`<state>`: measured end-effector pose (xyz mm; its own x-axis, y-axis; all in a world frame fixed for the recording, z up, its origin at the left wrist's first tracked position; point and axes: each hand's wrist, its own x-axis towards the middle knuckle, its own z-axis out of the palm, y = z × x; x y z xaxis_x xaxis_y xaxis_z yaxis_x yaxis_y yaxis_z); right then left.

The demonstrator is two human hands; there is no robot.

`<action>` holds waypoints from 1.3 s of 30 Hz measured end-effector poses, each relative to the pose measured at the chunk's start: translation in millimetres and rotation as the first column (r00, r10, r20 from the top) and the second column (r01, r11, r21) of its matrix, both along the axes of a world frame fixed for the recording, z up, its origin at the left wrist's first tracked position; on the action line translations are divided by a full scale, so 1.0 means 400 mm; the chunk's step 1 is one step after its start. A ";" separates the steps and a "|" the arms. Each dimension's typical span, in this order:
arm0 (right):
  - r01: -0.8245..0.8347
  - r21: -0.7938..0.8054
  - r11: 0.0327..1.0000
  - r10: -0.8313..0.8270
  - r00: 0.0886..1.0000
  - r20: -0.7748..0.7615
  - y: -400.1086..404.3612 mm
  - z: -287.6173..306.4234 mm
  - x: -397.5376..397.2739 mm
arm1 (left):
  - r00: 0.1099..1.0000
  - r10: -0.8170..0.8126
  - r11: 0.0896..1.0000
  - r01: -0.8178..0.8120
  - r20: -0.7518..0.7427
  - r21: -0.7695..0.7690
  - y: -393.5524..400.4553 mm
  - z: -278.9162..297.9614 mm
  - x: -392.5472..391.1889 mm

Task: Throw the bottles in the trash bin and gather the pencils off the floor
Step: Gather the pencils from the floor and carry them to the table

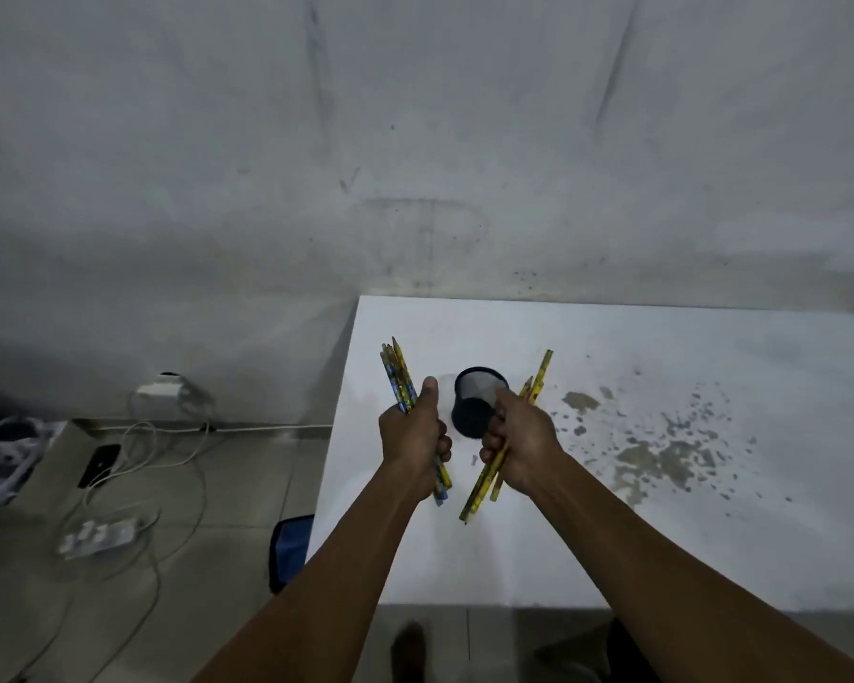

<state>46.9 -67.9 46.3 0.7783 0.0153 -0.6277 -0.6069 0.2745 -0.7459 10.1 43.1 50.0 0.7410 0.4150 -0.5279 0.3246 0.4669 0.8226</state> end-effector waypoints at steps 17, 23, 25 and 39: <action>0.253 -0.245 0.936 -0.116 0.879 0.463 0.013 -0.120 0.397 | 0.999 0.028 0.980 -0.035 0.038 0.194 -0.055 -0.112 0.414; 0.216 -0.360 0.907 -0.022 0.880 0.474 0.024 -0.179 0.404 | 0.997 0.053 0.952 -0.067 0.054 0.300 -0.106 -0.185 0.435; 0.203 -0.356 0.912 -0.027 0.897 0.442 0.026 -0.207 0.396 | 0.997 0.062 0.945 -0.076 0.054 0.319 -0.118 -0.207 0.428; 0.000 -0.253 0.967 0.092 0.932 0.350 -0.009 -0.308 0.355 | 0.983 -0.161 0.527 0.162 -0.089 0.834 -0.130 -0.262 0.393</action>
